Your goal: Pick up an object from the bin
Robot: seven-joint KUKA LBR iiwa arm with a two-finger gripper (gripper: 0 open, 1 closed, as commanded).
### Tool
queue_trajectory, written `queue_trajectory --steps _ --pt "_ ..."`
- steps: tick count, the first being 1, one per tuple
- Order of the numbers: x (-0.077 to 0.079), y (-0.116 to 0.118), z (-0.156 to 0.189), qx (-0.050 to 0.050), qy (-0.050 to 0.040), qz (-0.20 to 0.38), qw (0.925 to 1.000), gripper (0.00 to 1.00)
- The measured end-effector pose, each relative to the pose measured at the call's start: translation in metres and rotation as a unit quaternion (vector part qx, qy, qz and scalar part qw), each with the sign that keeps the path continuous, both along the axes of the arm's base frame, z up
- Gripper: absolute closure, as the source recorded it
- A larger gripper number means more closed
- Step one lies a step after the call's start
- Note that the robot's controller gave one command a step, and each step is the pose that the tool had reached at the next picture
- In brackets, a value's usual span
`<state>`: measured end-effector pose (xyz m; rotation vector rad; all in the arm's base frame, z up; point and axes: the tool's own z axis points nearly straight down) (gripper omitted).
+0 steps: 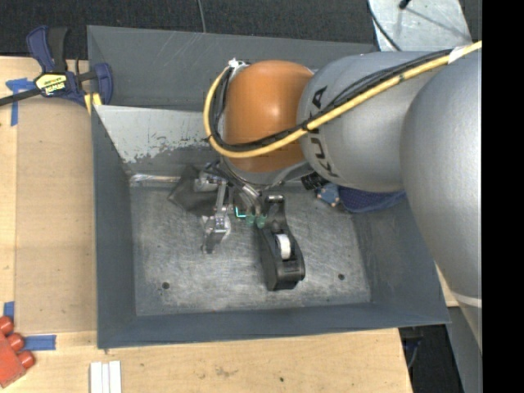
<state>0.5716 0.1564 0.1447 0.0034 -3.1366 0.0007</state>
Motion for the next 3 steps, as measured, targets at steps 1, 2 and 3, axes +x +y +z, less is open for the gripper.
queue_trajectory --steps 1,2,3 --pt "0.026 -0.045 -0.073 0.004 -0.0064 -0.026 0.9996 0.00" --pt "0.030 -0.044 -0.067 0.003 -0.0146 -0.025 0.9996 1.00" --pt "0.013 -0.034 0.120 0.001 -0.0085 0.101 0.9948 1.00"
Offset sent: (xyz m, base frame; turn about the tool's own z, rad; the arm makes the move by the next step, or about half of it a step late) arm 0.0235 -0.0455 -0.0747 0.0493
